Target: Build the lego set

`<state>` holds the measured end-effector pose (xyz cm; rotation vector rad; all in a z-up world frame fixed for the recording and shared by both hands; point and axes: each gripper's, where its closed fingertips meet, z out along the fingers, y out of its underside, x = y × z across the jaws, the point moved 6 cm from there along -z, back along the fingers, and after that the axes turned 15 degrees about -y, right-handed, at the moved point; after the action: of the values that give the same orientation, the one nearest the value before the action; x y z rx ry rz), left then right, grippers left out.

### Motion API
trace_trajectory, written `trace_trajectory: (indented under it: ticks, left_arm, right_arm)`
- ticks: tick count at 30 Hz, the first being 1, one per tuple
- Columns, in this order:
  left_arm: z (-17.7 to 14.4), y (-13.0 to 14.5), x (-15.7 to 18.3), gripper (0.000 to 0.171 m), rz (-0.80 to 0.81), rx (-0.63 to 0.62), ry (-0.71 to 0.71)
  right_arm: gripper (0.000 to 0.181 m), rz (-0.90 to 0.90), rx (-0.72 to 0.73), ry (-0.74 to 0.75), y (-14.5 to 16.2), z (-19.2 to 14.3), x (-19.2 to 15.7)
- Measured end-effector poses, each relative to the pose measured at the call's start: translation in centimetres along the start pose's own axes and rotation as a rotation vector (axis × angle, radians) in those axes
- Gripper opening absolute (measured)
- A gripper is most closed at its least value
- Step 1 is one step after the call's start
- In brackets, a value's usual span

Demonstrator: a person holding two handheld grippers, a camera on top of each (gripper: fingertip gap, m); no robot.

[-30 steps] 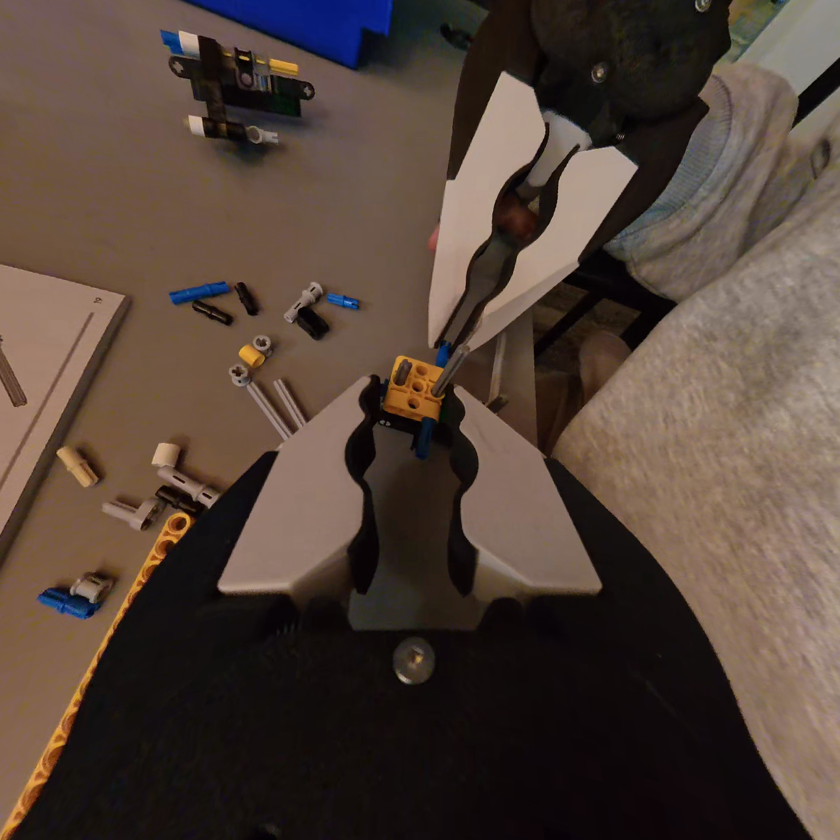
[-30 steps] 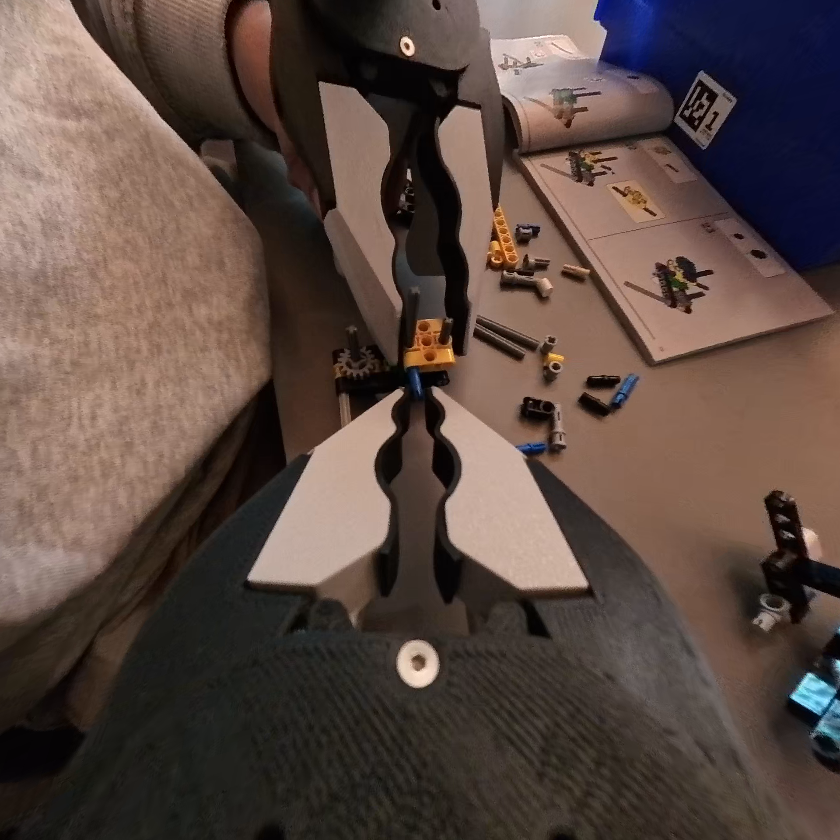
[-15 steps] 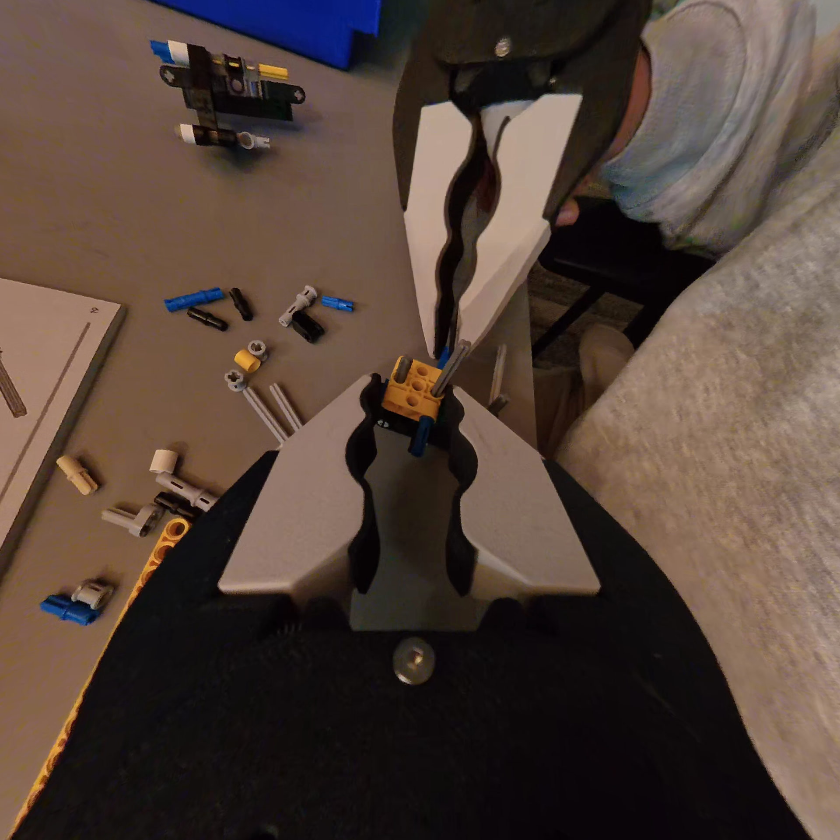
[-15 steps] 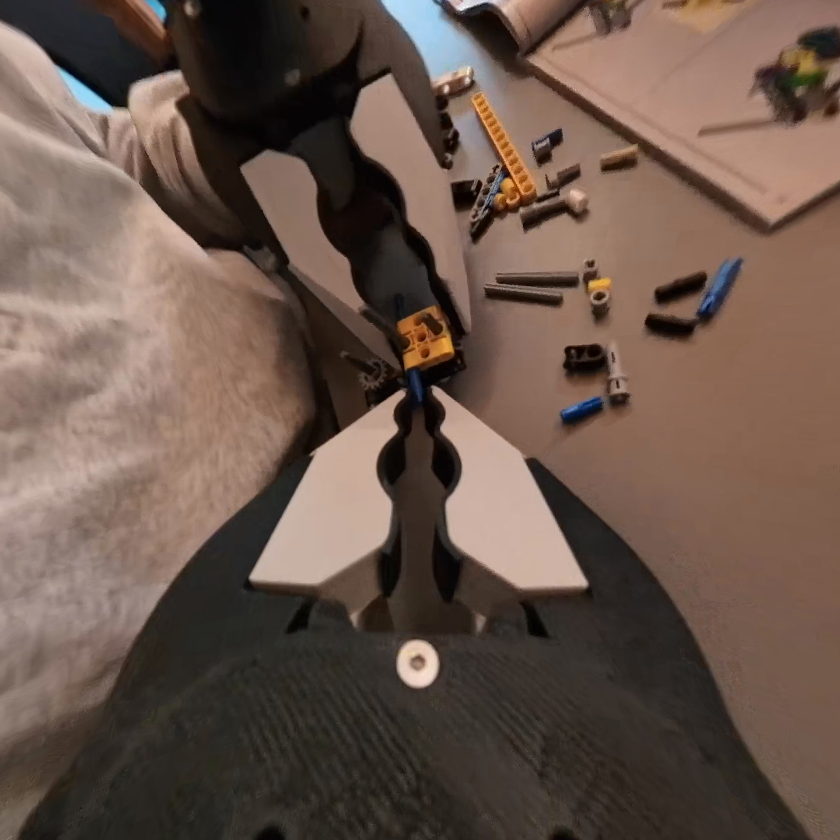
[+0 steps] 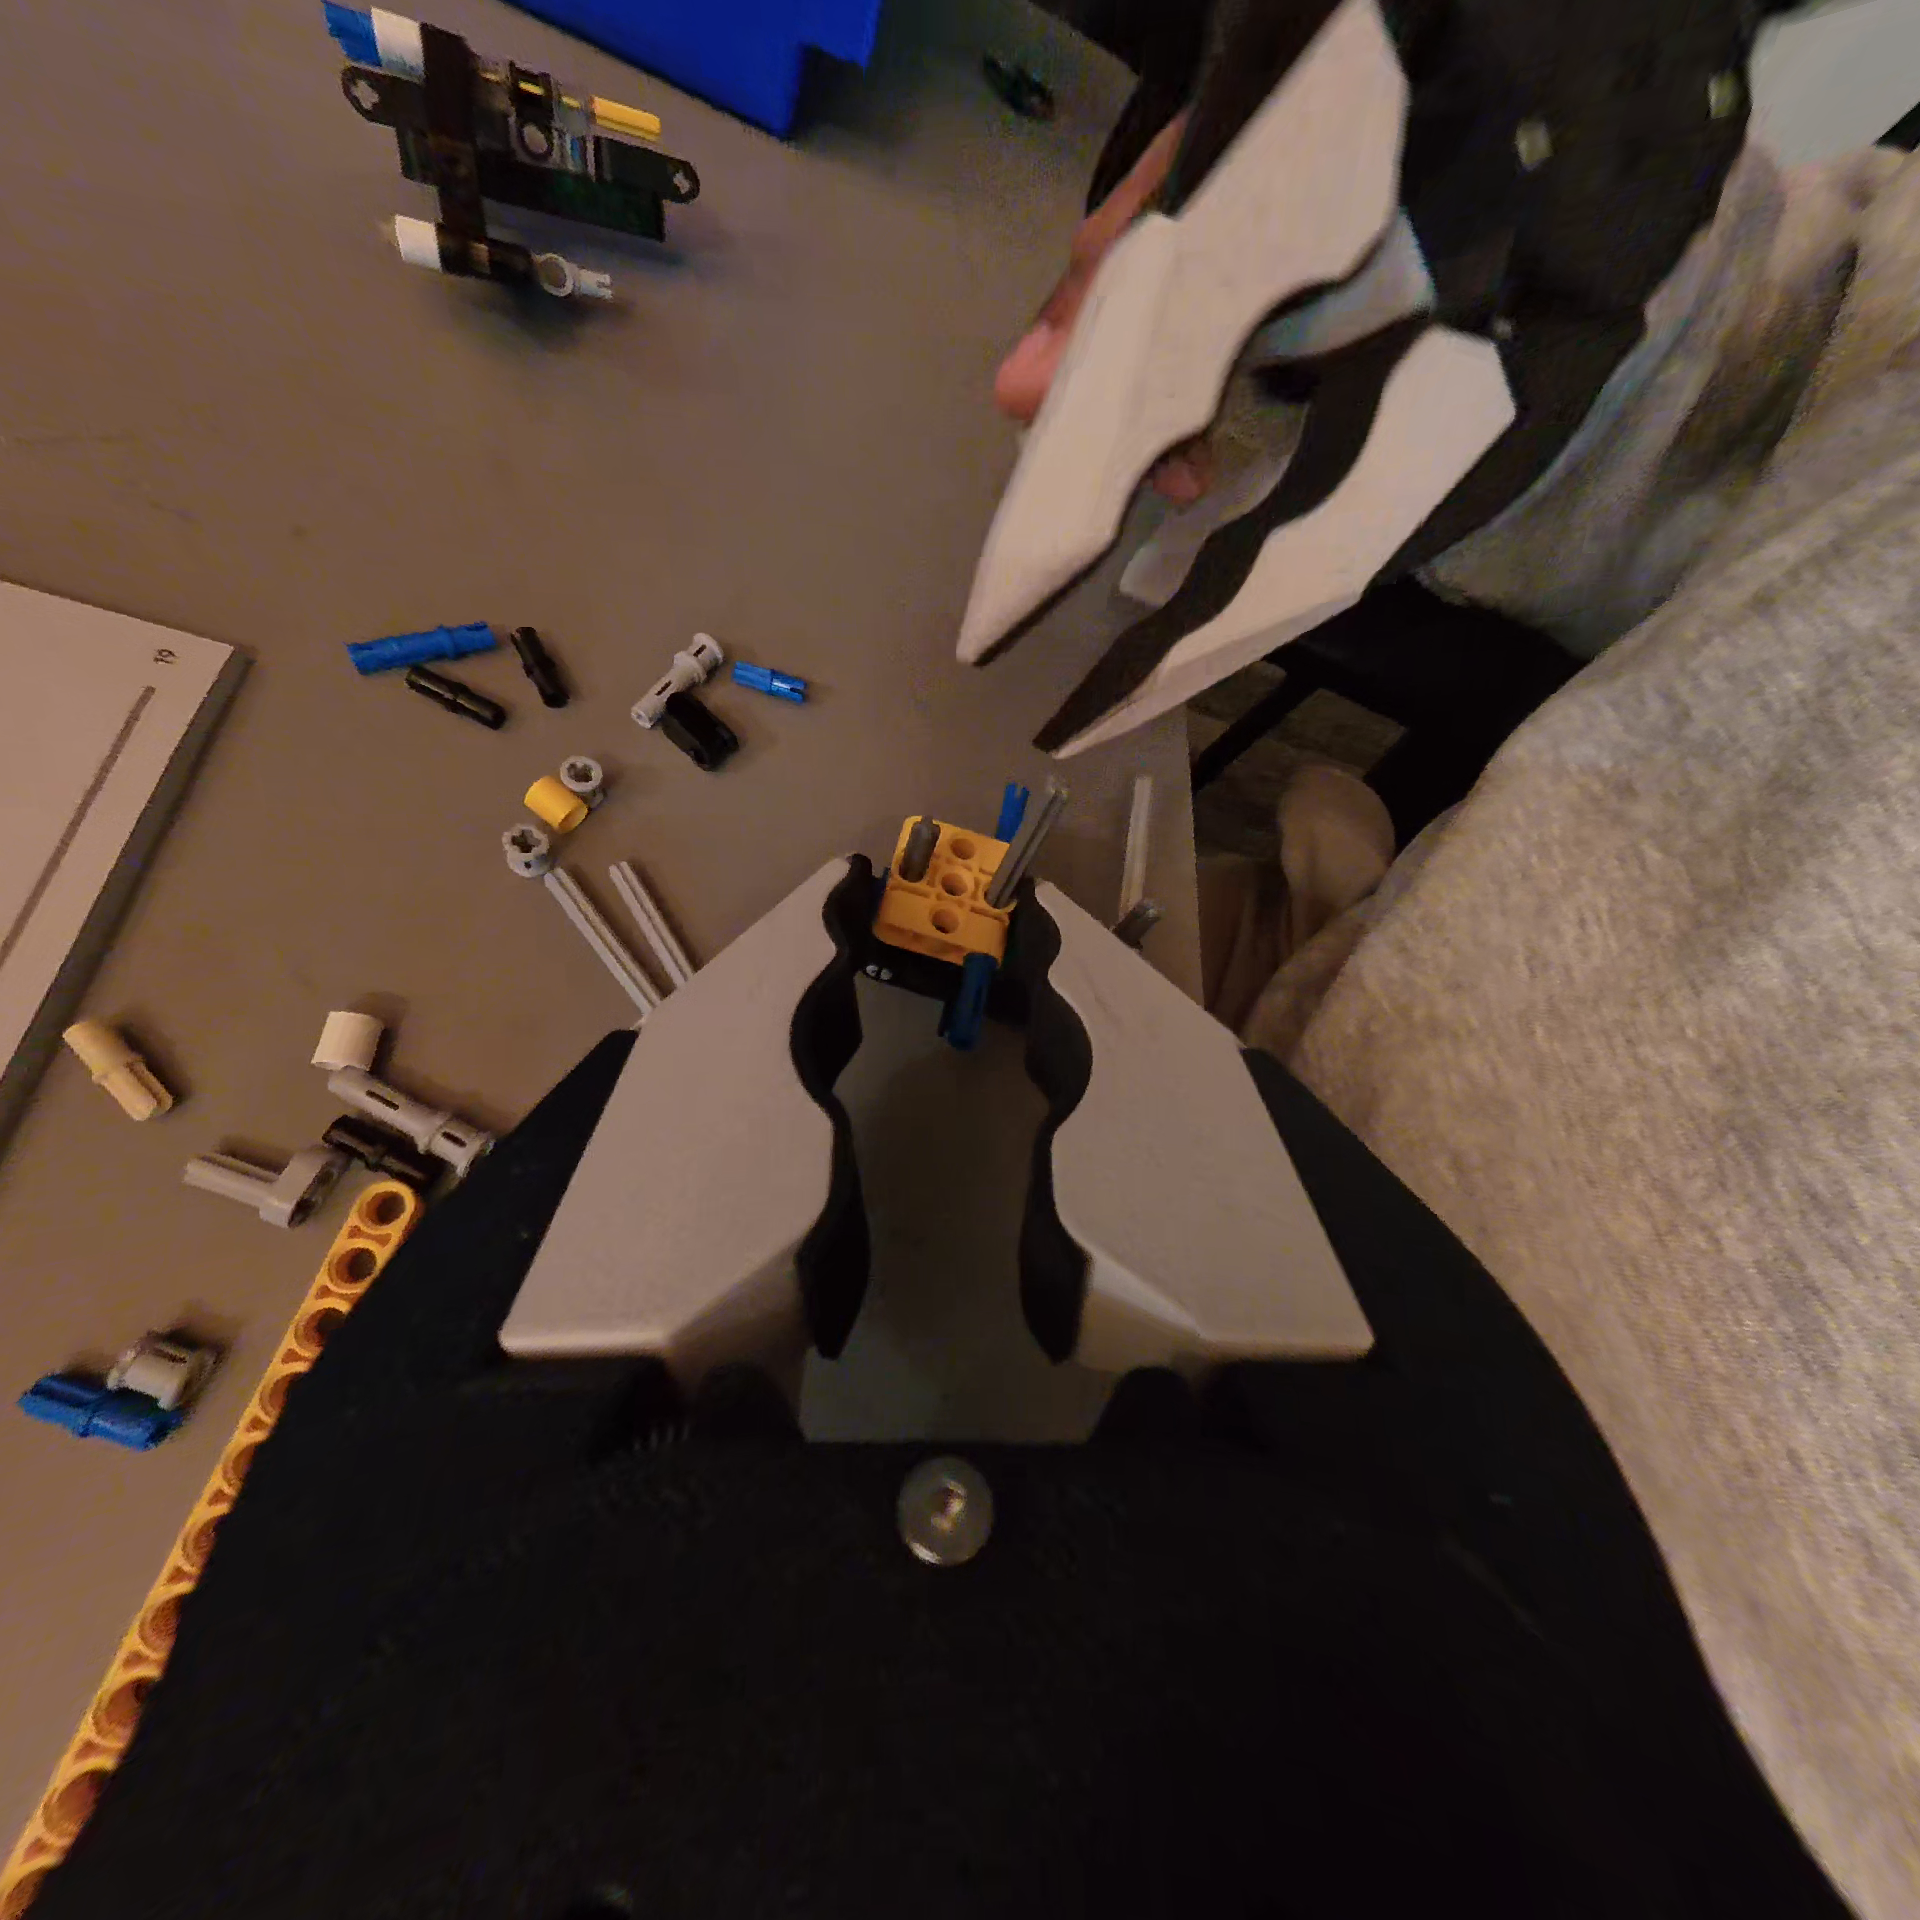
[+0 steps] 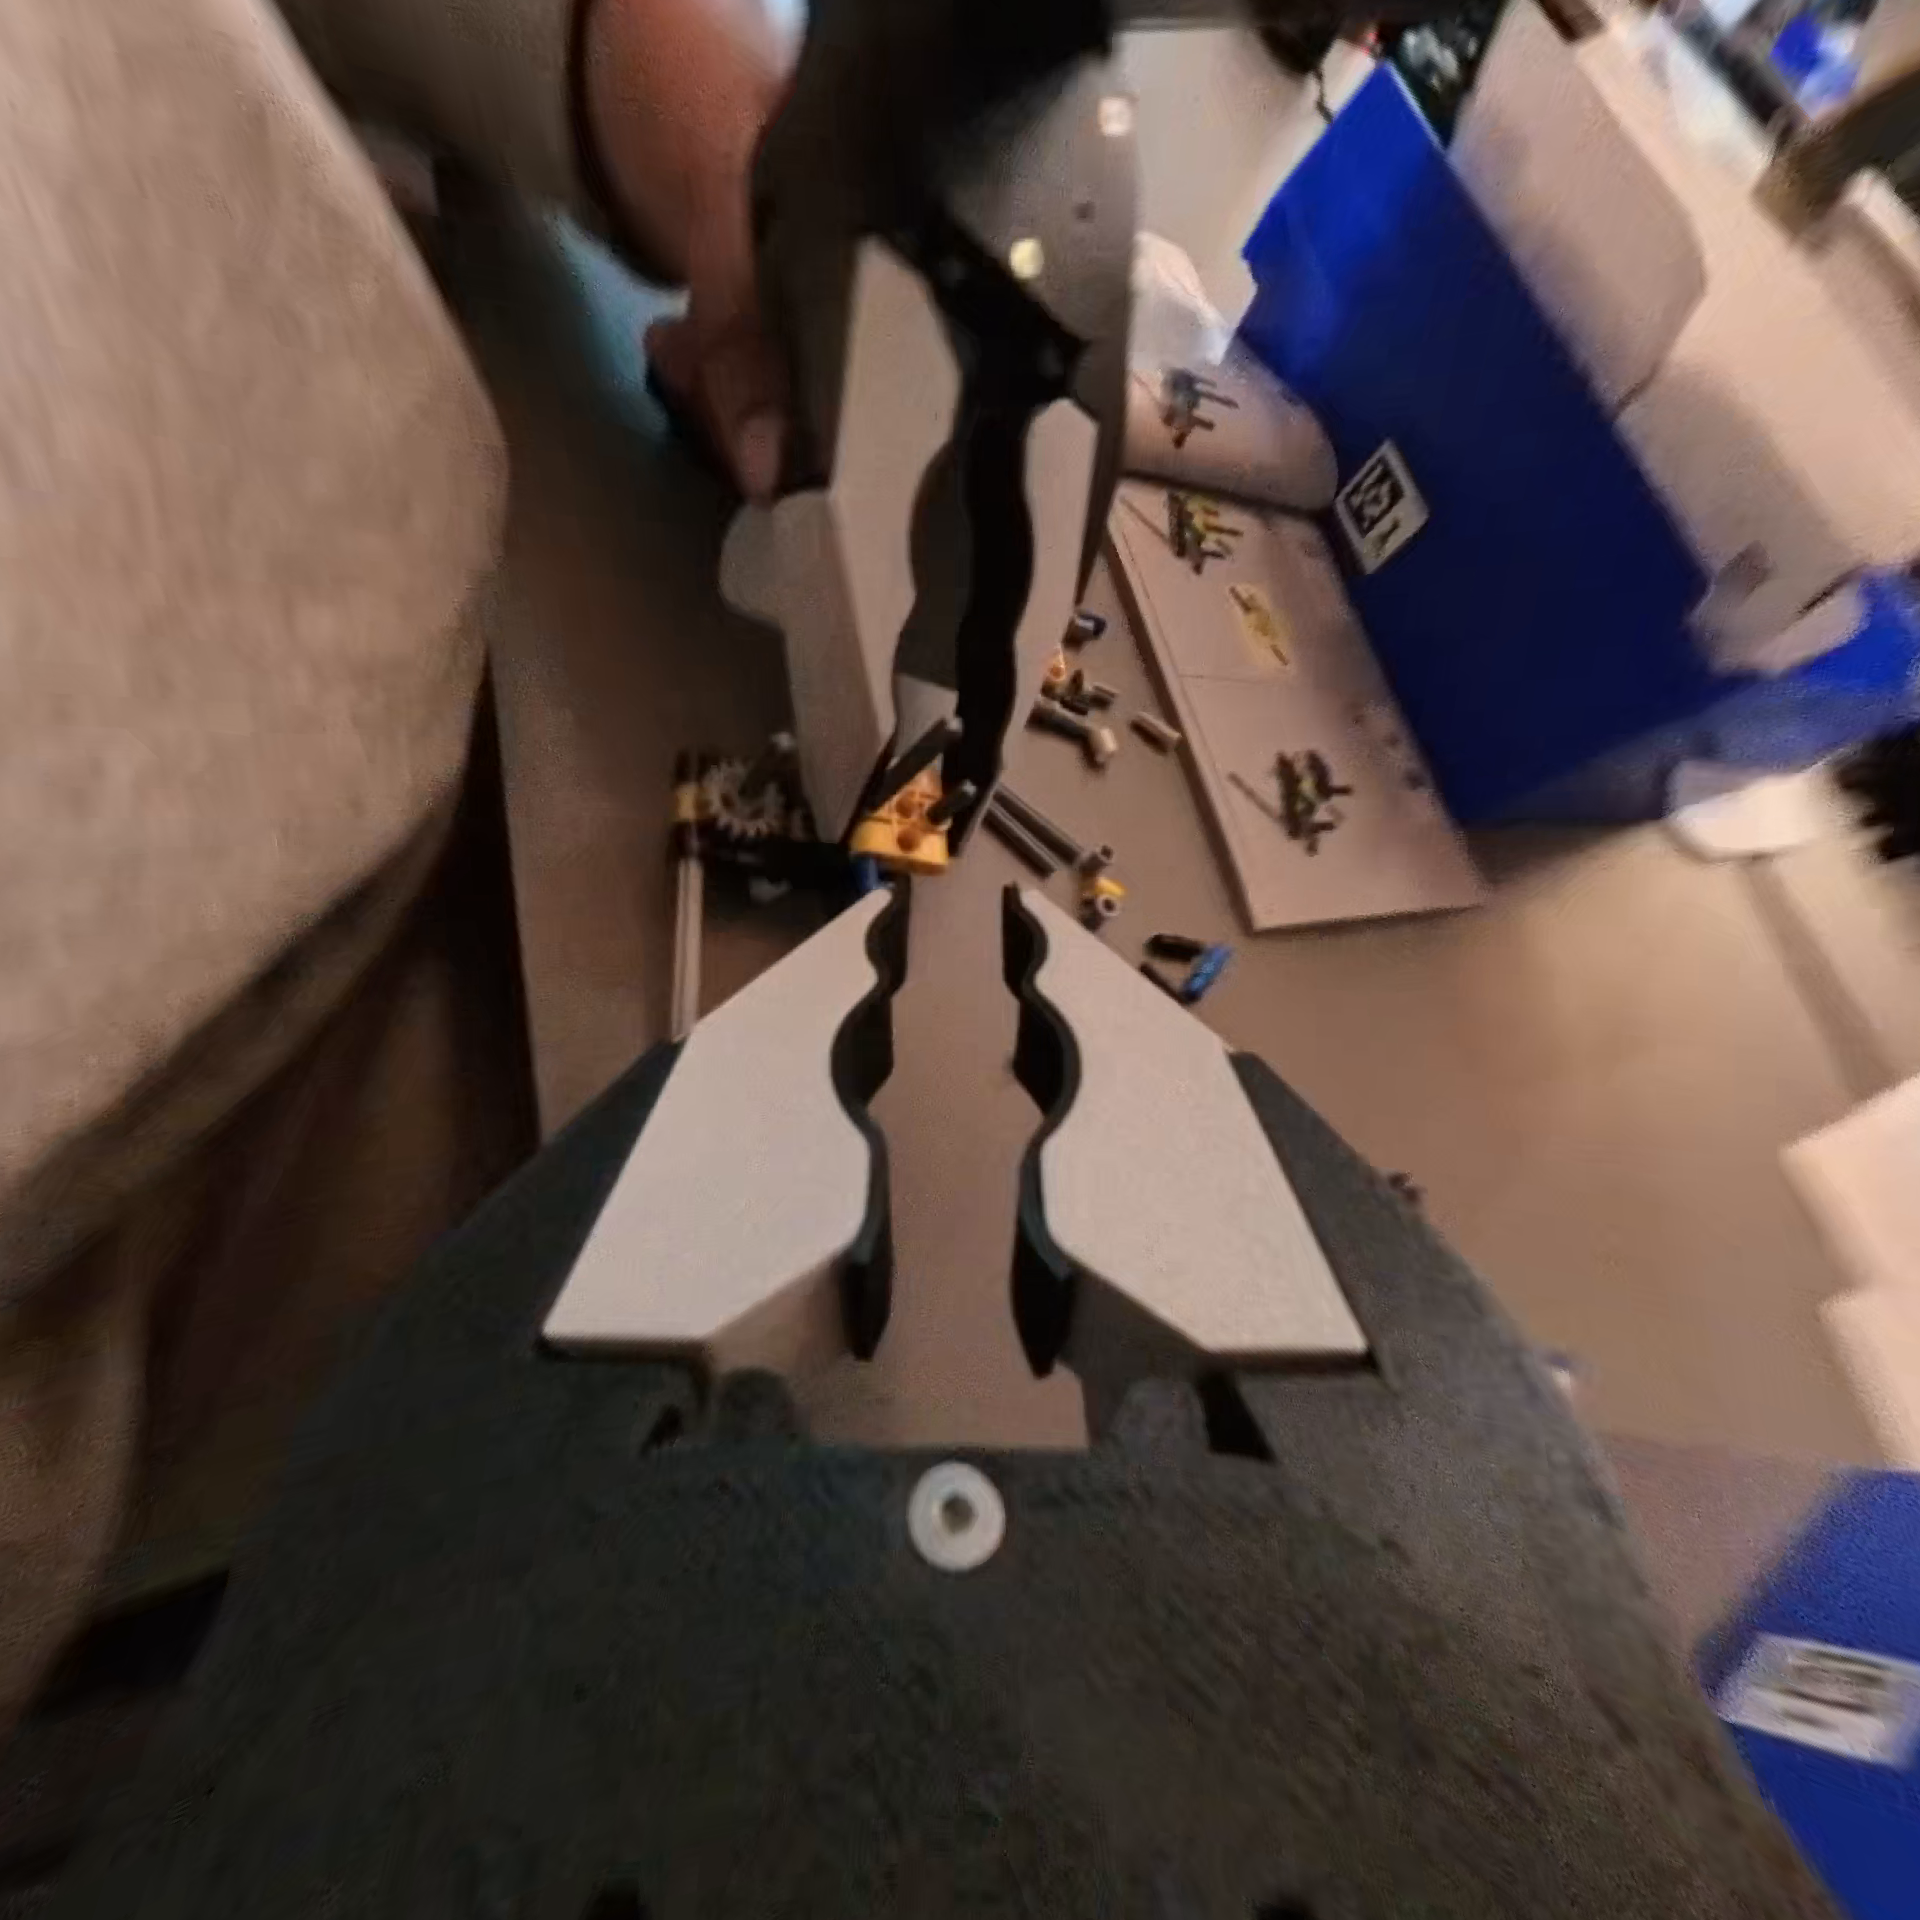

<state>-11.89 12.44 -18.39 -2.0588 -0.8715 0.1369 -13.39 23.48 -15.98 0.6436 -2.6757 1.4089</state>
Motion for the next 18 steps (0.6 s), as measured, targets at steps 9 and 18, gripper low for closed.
trace_trajectory:
  ticks: [9, 18]
  left_arm:
    - [0.0, 0.0, -0.2, 0.026, -0.020, -0.003, 0.009]
    - [0.0, 0.0, -0.2, 0.026, -0.020, -0.003, 0.008]
  right_arm:
    - [0.010, -0.309, -0.207, 0.013, 0.1, 1.3, -1.4]
    - [0.010, -0.364, -0.242, 0.020, 0.5, 2.0, -1.8]
